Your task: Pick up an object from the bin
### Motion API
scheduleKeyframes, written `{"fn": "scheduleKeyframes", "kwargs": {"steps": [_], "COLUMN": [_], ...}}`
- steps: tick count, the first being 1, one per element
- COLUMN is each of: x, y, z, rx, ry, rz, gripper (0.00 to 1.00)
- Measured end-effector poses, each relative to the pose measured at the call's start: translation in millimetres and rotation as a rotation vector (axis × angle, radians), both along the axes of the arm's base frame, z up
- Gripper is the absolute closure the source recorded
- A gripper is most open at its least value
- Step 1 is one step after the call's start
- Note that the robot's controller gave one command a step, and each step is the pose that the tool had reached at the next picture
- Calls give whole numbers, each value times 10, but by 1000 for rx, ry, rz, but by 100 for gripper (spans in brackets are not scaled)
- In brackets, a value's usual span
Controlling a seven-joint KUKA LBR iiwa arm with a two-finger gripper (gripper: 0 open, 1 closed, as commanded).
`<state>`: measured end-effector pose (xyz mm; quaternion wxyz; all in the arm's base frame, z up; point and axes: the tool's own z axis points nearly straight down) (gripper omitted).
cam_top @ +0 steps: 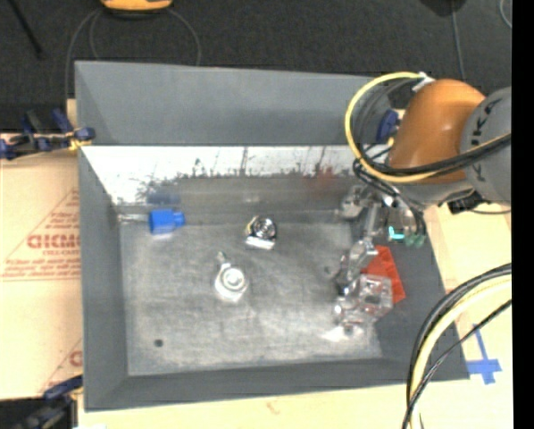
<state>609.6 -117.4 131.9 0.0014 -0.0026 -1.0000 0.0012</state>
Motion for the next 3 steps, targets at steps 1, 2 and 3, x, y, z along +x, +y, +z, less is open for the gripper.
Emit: {"fn": "scheduleKeyframes", "kwargs": {"steps": [1, 2, 3], "x": [-588, -507, -287], "y": [-398, -430, -315], "z": [-526, -383, -386], "rx": [14, 5, -1], "ry": [-13, -9, -8], "rz": [55, 37, 168], "gripper": [0, 0, 0]}}
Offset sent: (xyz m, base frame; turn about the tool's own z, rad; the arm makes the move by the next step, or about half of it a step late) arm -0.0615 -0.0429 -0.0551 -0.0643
